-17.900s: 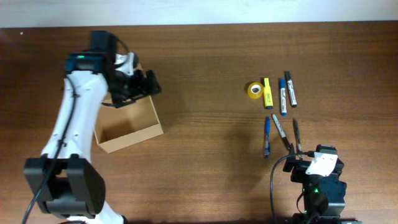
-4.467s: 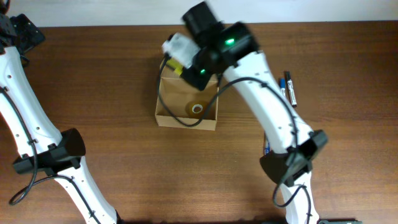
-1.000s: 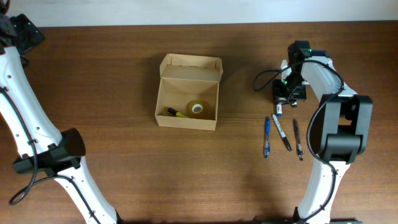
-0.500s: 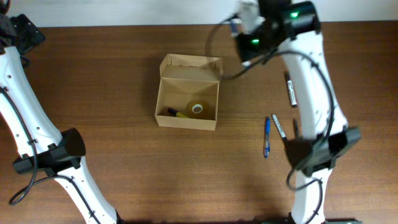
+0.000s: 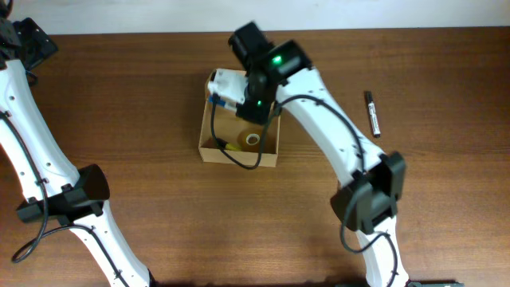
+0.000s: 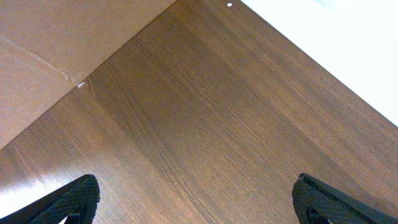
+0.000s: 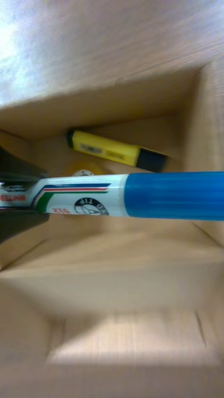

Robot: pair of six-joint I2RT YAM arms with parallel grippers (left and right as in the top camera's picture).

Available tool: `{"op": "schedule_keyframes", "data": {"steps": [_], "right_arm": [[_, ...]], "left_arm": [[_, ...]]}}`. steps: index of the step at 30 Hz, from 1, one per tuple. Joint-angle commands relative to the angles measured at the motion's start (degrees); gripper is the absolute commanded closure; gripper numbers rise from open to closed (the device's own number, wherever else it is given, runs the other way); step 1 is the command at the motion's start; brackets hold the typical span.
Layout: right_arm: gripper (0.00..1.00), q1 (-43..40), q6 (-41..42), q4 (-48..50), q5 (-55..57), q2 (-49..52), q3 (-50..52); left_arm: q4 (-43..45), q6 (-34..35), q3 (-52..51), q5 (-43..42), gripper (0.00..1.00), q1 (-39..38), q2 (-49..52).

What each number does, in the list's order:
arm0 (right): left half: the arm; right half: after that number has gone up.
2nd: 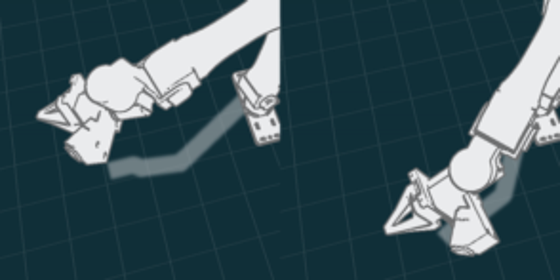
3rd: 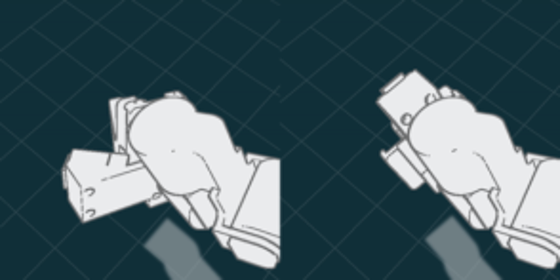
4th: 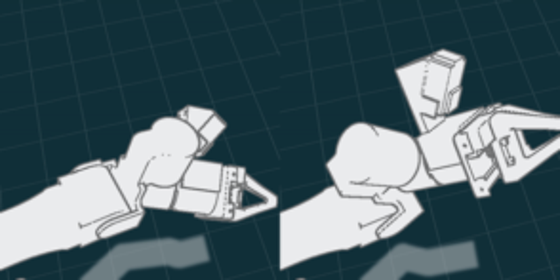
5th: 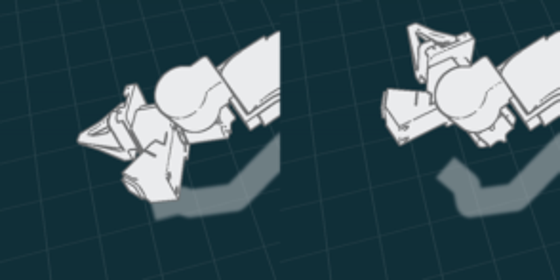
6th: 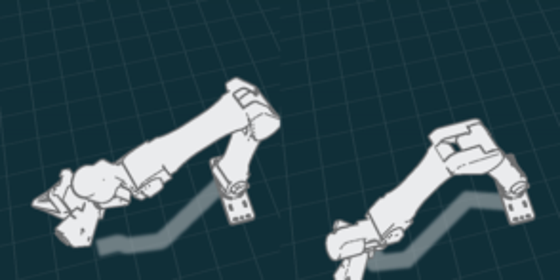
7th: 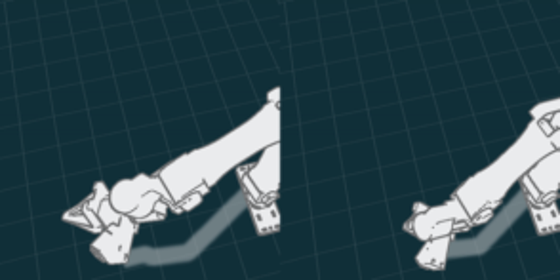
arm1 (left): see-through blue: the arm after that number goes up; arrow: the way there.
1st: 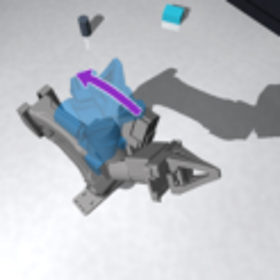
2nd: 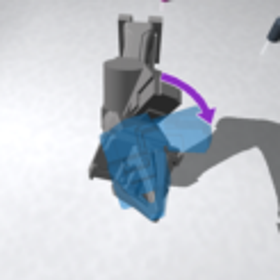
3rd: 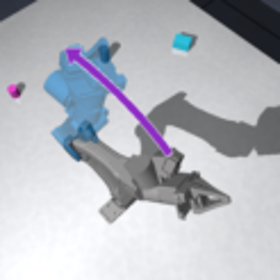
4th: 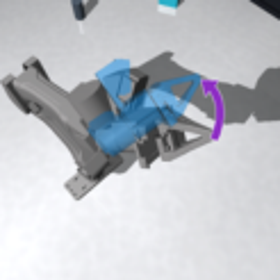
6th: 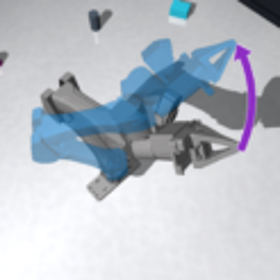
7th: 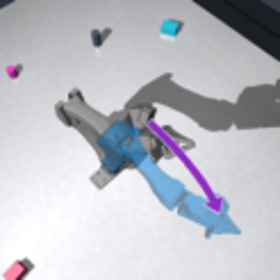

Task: Pack container
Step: 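Carry the blue-capped marker into the box and release it, then grasp the black-capped white marker with the right gripper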

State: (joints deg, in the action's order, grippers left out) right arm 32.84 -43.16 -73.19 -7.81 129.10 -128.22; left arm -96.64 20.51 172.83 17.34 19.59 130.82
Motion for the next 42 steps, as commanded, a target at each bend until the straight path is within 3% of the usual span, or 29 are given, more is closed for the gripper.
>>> {"op": "schedule_keyframes", "data": {"steps": [1,7,13,14,15,16,22,26,28,30,35,42], "right_arm": [[0.96,0.15,-3.13,3.21,0.48,1.05,6.01],[0.96,0.13,0.15,11.23,0.55,1.79,15.04],[0.96,0.13,5.4,13.22,1.22,1.77,15.52],[0.89,0.15,6.29,12.85,1.31,1.77,15.17],[0.58,0.15,7.54,11.65,1.57,1.77,14.36],[0.52,0.15,7.93,11.06,1.77,1.73,13.9],[0.49,0.2,8.37,2.38,4.0,-0.48,4.79],[0.66,0.07,12.68,-2.14,4.02,-2.34,-4.76],[0.66,-0.59,16.24,-4.46,4.07,-2.84,-10.82],[0.57,-1.88,21.86,-6.25,4.68,-3.15,-16.74],[0.54,-10.03,40.83,-8.94,6.38,-3.39,-29.77],[0.54,-24.39,43.34,-12.83,6.95,-1.7,-27.56]], "left_arm": [[-0.02,-0.68,0.42,-0.2,0.0,0.22,-1.18],[-0.02,-0.68,0.42,-0.2,0.0,0.22,-1.18],[-0.02,-0.68,0.42,-0.2,0.0,0.22,-1.2],[-0.02,-0.68,0.42,-0.2,0.0,0.22,-1.18],[-0.02,-0.68,0.42,-0.2,0.0,0.24,-1.18],[-0.02,-0.68,0.42,-0.2,0.0,0.22,-1.18],[-0.02,-0.68,0.42,-0.2,0.0,0.22,-1.18],[-0.02,-0.68,0.42,-0.2,0.0,0.22,-1.18],[-0.02,-0.68,0.42,-0.2,0.0,0.22,-1.18],[-0.02,-0.68,0.42,-0.2,0.0,0.22,-1.18],[-0.02,-0.68,0.42,-0.2,0.0,0.22,-1.18],[-0.02,-0.68,0.42,-0.2,0.0,0.22,-1.18]]}}
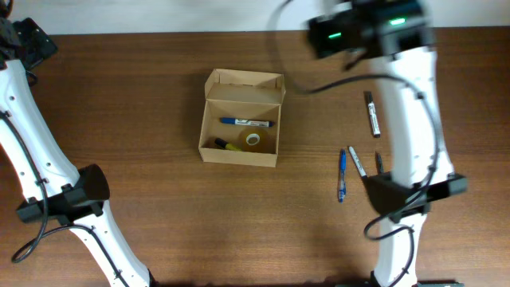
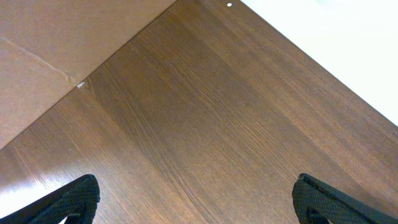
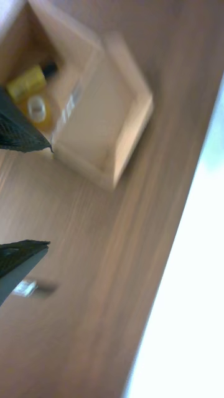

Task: Pack container
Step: 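Grasp the black-capped white marker with the right gripper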

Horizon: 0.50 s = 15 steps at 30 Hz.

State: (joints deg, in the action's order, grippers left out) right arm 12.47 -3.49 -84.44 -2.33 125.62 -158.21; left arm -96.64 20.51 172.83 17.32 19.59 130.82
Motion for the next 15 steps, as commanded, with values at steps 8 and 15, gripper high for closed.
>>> {"op": "schedule_keyframes", "data": {"steps": [8,15], "right_arm": [[0.54,-14.62,0.92,3.19,3.45,4.11,21.29],[0.49,-17.79,0.0,14.43,2.99,4.31,43.01]], "left_arm": [[-0.02,-0.68,0.42,-0.17,0.0,0.22,-1.18],[-0.02,-0.68,0.42,-0.17,0.0,0.22,-1.18]]}}
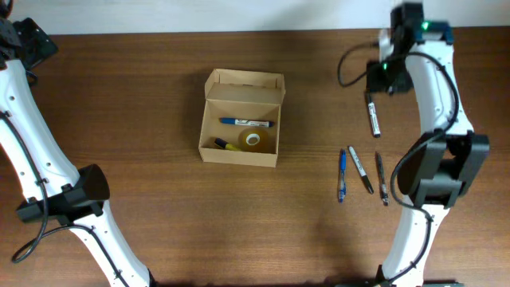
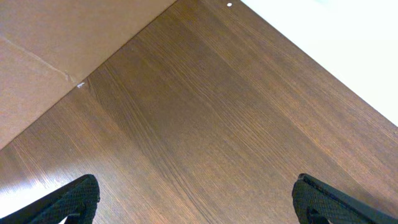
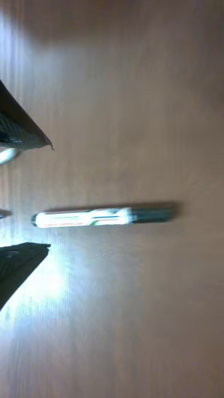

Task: Pack container
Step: 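Grasp the black-capped white marker with the right gripper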

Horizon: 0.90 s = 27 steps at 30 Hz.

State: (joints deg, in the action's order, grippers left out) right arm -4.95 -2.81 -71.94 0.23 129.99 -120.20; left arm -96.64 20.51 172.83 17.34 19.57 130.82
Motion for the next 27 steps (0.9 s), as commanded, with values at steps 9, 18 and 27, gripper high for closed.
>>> {"op": "schedule_keyframes", "data": {"steps": [9,18,27], "right_arm": [[0.46,-0.44,-1.46,13.81,0.46,0.09,19.8],[0.96,-0.42,-1.46,17.29,0.46,0.68,22.58],[0.96,0.31,-4.72,8.61,-6.29,-2.36,14.53]], "left_arm": [[-0.02,-0.68,0.42,-0.2,0.0,0.24,-1.2],[-0.02,-0.68,0.42,-0.2,0.0,0.26,-1.18],[-0.02,-0.68,0.42,-0.2,0.0,0.24,-1.18]]}}
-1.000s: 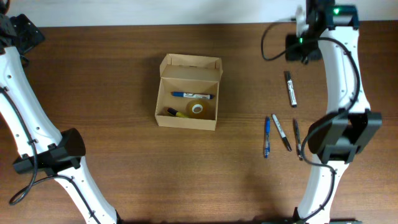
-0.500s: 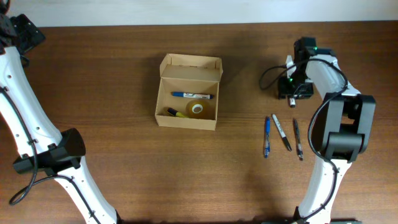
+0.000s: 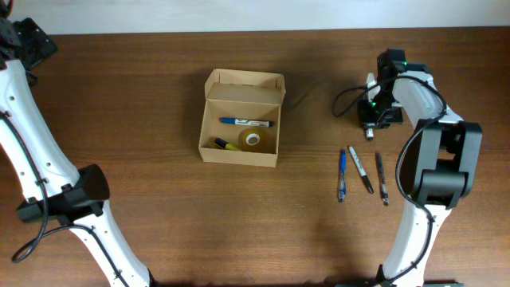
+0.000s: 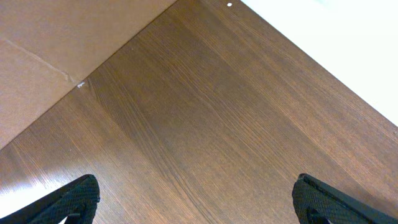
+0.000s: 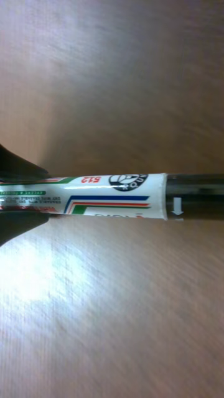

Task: Pack container
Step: 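Grasp the black-capped white marker with the right gripper, then carry the black-capped marker into the box and release it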

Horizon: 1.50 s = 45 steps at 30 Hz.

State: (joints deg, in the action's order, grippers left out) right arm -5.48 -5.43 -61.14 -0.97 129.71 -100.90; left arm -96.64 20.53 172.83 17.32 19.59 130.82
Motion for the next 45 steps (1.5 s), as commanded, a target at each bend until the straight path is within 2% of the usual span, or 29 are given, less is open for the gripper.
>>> {"op": "schedule_keyframes", "data": {"steps": [1,7,11,14,20,23,36,45], "right_arm": [[0.96,1.22,-2.12,-3.91,-6.38,-3.02,-7.17],[0.96,8.59,-5.4,-13.66,-10.21,-8.79,-24.44],[0.96,17.62,-11.61,-17.59,-7.76,-11.02,-34.53],[0.96,27.98,-19.58,-19.06,-2.6,-11.17,-39.19],[0.96,37.81,-36.22,-18.84,-2.58,-7.69,-37.13],[0.96,38.56,-39.93,-18.12,-2.62,-5.18,-34.38],[0.96,37.38,-41.2,-9.35,-4.79,3.61,-21.77],[0.96,37.59,-38.16,-8.41,-4.76,6.4,-18.01]], "left_arm": [[-0.02,-0.7,0.42,-0.17,0.0,0.22,-1.18],[-0.02,-0.7,0.42,-0.17,0.0,0.24,-1.2],[-0.02,-0.7,0.42,-0.17,0.0,0.22,-1.2],[-0.02,-0.7,0.42,-0.17,0.0,0.22,-1.18],[-0.02,-0.7,0.42,-0.17,0.0,0.22,-1.18],[-0.02,-0.7,0.42,-0.17,0.0,0.22,-1.18],[-0.02,-0.7,0.42,-0.17,0.0,0.22,-1.2],[-0.02,-0.7,0.42,-0.17,0.0,0.22,-1.18]]}}
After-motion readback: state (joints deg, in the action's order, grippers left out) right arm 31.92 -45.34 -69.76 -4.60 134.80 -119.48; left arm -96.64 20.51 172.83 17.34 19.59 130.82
